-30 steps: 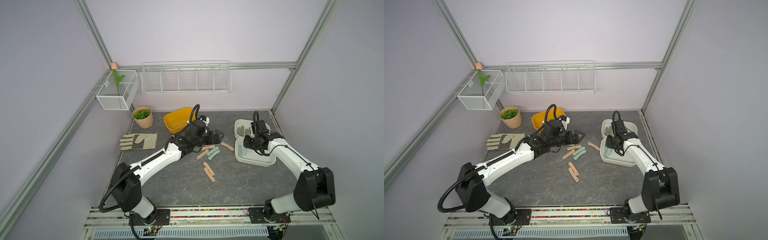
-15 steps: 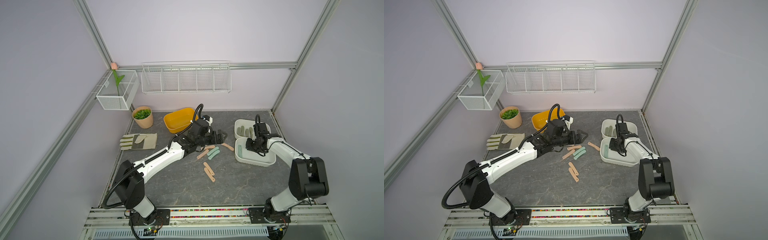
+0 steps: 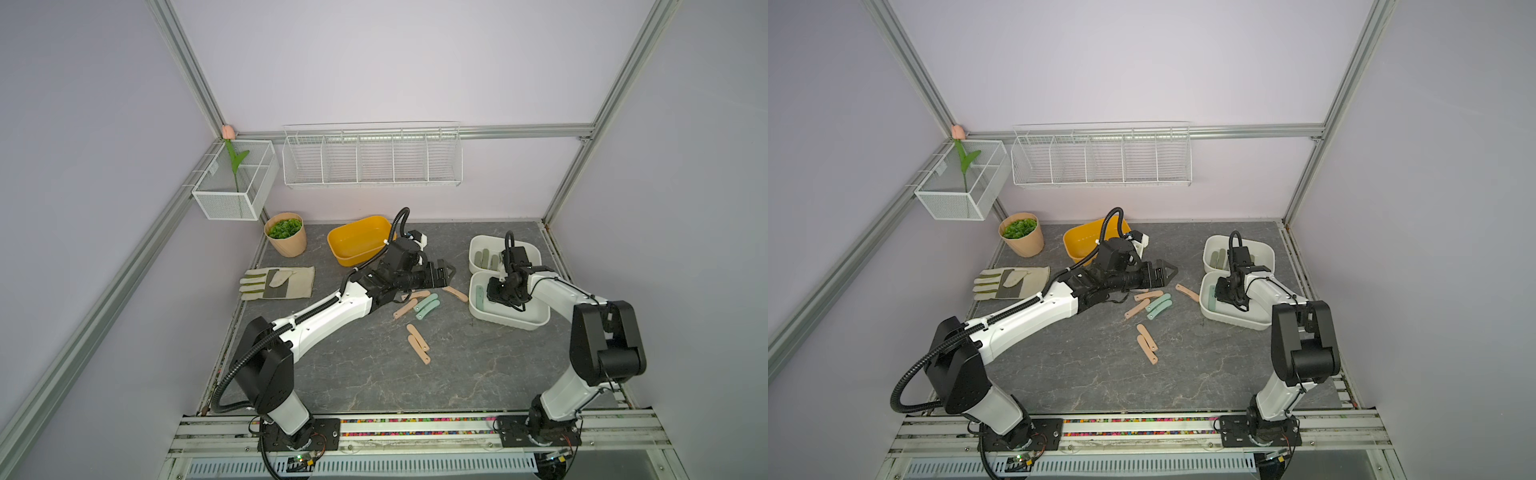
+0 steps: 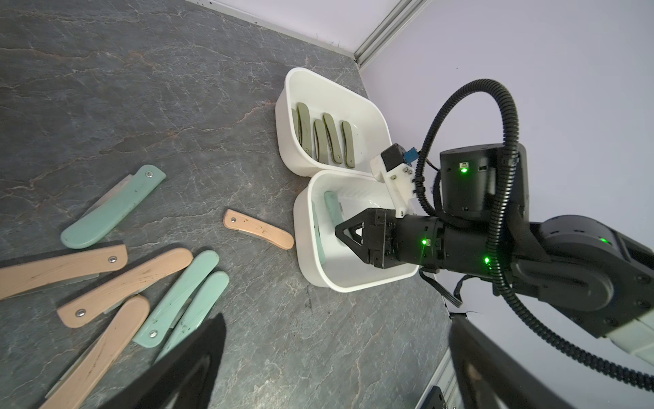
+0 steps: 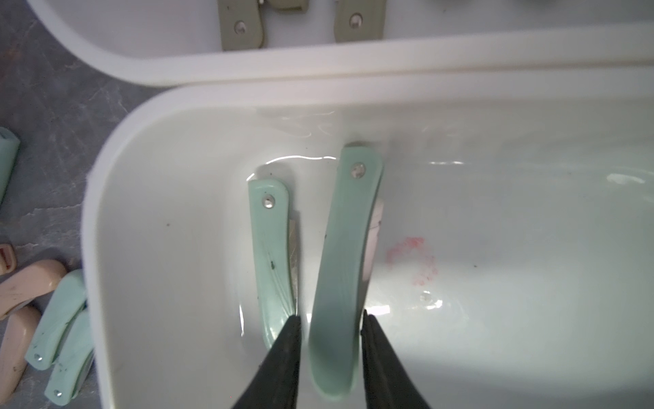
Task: Place the fruit knives into the storage box by color
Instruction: Place the fruit knife in the storage box.
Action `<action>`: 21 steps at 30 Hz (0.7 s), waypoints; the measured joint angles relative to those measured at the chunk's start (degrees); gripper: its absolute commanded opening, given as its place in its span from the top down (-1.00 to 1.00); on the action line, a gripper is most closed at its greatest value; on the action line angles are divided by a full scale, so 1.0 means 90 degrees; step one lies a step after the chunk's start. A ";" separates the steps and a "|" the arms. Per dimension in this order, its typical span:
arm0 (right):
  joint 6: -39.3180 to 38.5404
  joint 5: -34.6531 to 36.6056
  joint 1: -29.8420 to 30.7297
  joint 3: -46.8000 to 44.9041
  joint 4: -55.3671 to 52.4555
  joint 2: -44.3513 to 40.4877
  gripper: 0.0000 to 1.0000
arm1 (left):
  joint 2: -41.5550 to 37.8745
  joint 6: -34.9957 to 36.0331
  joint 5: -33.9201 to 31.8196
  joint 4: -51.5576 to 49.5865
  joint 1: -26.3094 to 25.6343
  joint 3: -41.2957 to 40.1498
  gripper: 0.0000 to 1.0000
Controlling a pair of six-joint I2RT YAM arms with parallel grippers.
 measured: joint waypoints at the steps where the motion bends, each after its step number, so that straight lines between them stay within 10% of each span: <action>1: 0.0007 -0.0012 0.0000 -0.0019 0.0027 -0.0005 0.25 | 0.0002 0.0000 0.0000 0.0002 0.0000 0.0000 -0.99; 21: 0.0236 -0.0236 -0.0202 0.0299 -0.0002 0.0112 -0.58 | 0.0100 0.0240 0.0000 -0.0316 0.0000 0.0328 -0.99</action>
